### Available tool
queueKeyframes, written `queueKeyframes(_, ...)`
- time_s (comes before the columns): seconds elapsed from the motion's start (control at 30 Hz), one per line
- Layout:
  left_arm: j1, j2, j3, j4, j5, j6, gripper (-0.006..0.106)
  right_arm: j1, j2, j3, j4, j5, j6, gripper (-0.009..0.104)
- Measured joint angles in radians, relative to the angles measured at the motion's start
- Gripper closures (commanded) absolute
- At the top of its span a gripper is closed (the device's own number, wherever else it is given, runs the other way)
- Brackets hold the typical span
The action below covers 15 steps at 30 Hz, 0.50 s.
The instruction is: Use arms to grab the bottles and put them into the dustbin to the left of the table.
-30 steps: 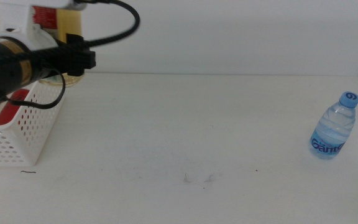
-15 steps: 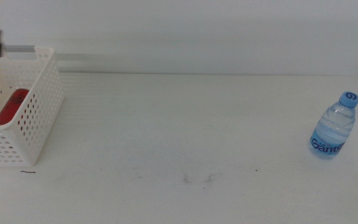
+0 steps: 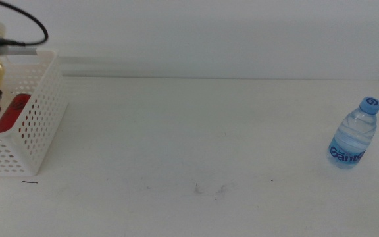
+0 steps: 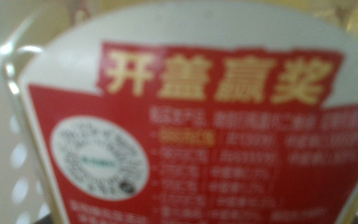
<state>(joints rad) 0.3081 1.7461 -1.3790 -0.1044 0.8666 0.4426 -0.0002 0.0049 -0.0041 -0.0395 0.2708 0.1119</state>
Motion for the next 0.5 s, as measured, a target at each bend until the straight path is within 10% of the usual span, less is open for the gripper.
queueKeyframes(0.23,0.0,0.108,-0.002,0.005,-0.098,0.051,0.08,0.0,0.0,0.0,0.0,0.0,0.0,0.014)
queueKeyframes(0.5,0.0,0.137,-0.007,0.006,-0.152,0.058,0.006,0.0,0.0,0.0,0.0,0.0,0.0,0.014)
